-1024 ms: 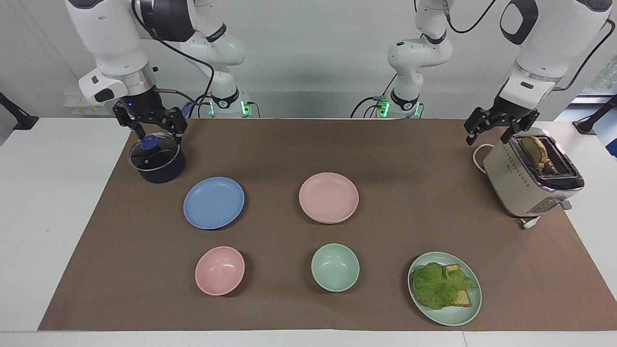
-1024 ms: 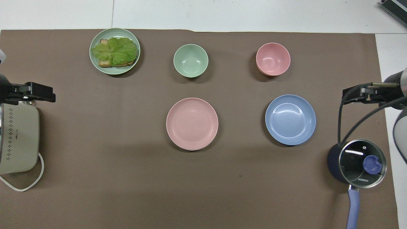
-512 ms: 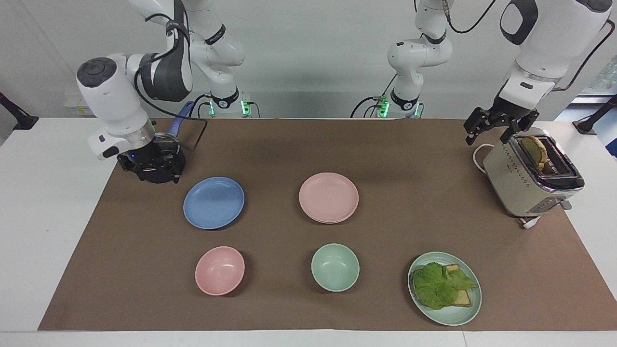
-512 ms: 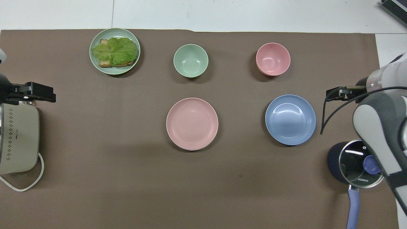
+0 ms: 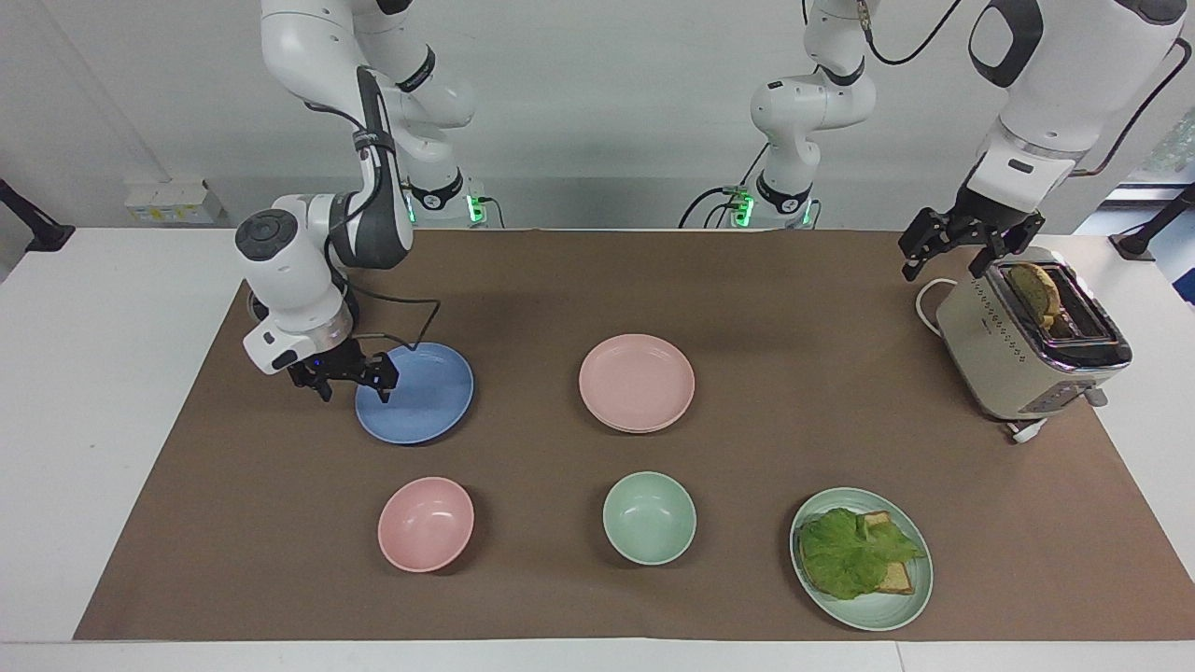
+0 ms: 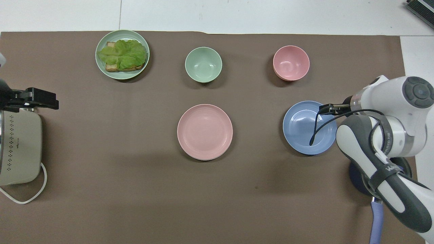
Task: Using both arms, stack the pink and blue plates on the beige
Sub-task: 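Reach the right gripper to the blue plate rim and grasp it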
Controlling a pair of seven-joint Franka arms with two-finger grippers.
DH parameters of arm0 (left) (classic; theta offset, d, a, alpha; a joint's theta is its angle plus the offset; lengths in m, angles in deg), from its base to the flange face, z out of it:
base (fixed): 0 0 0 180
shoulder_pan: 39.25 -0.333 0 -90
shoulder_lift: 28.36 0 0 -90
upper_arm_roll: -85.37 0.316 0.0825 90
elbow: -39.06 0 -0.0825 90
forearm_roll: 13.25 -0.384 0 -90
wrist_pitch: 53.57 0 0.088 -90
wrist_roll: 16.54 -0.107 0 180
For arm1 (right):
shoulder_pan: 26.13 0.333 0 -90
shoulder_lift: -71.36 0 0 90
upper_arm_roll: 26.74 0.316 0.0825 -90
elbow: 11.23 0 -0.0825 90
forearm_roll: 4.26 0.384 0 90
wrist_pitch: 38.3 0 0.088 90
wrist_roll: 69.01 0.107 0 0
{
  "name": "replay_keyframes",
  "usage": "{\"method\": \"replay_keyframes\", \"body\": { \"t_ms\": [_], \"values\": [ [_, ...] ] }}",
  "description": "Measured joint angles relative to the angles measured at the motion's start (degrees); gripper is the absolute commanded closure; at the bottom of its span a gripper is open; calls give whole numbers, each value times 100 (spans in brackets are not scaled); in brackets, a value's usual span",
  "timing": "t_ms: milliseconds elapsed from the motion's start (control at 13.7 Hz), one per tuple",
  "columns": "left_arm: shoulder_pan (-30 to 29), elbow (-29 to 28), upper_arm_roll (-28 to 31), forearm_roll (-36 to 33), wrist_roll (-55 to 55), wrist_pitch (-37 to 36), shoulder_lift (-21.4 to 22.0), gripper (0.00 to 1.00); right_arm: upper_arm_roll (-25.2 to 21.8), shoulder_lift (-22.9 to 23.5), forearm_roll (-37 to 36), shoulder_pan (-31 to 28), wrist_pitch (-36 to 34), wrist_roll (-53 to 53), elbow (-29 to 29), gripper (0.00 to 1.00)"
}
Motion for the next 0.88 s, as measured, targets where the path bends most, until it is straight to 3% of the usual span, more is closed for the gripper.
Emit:
{"method": "replay_keyframes", "body": {
  "t_ms": [293, 366, 512, 732, 805, 878],
  "values": [
    [278, 1, 447, 0, -26, 0, -38, 0, -20, 2, 259, -77, 448, -111, 457, 2],
    [287, 20, 453, 0, -29, 7, -71, 0, -25, 2, 296, -131, 460, -207, 506, 9],
    [345, 184, 450, 0, -29, 8, -156, 0, -28, 1, 365, -219, 461, -309, 573, 31],
    [485, 272, 450, 0, -29, 6, -179, 0, -28, 1, 378, -238, 461, -315, 606, 93],
    [504, 277, 445, 0, -29, 6, -179, 0, -28, 1, 380, -238, 461, -315, 610, 100],
    [510, 282, 443, 0, -29, 6, -178, 0, -28, -1, 381, -239, 461, -315, 609, 100]
  ]
}}
